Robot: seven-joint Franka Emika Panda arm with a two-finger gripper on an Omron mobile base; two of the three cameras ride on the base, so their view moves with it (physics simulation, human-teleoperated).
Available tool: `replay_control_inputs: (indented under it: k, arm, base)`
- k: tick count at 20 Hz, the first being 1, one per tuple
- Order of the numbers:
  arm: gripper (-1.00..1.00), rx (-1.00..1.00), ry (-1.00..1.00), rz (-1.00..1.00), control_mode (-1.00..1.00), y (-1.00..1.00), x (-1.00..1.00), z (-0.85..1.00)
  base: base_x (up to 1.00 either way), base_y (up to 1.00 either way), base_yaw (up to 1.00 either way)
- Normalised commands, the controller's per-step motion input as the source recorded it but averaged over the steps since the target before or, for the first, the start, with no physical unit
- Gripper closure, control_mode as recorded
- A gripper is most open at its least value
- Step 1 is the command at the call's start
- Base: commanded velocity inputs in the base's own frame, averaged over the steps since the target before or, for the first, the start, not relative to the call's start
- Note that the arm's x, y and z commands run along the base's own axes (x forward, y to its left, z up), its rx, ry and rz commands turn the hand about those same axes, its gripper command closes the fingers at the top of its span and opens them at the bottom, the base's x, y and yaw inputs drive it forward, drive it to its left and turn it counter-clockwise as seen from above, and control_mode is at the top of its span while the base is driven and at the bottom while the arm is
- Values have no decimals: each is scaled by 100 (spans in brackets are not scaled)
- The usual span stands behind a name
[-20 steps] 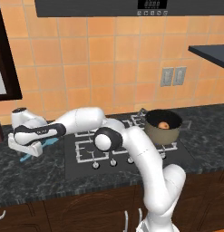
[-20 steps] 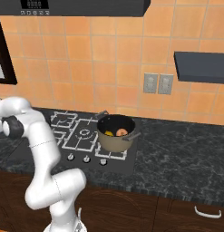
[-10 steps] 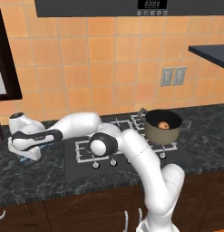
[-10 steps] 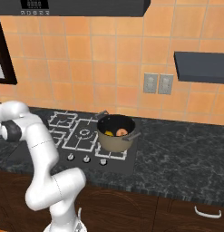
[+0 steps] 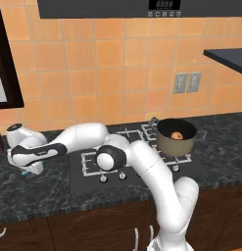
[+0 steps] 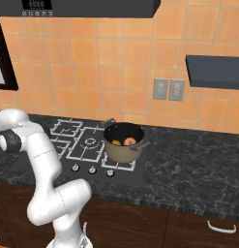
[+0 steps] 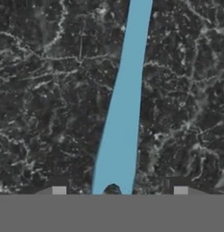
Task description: Put the lemon and onion in the pot. Retrieve the spatula and lightly stir the vegetables in the pot.
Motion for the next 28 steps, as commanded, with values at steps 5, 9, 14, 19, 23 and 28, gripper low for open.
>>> replay_control_inputs:
  k: [5,9,14,19,23,28]
  arm:
    - [100,0,0,0,-100,-38,-5,-15]
    - [100,0,-1,-1,-100,-21,-14,-1]
    - [100,0,-13,0,-100,-32,-58,32]
    - [100,2,-4,0,-100,-58,-57,63]
    - [100,1,0,0,-100,-64,-45,72]
    - [100,1,0,0,-100,-48,-50,81]
  base:
    - [0,0,0]
    - [0,0,0]
    - [0,0,0]
    - [0,0,0]
    - [0,0,0]
    - [0,0,0]
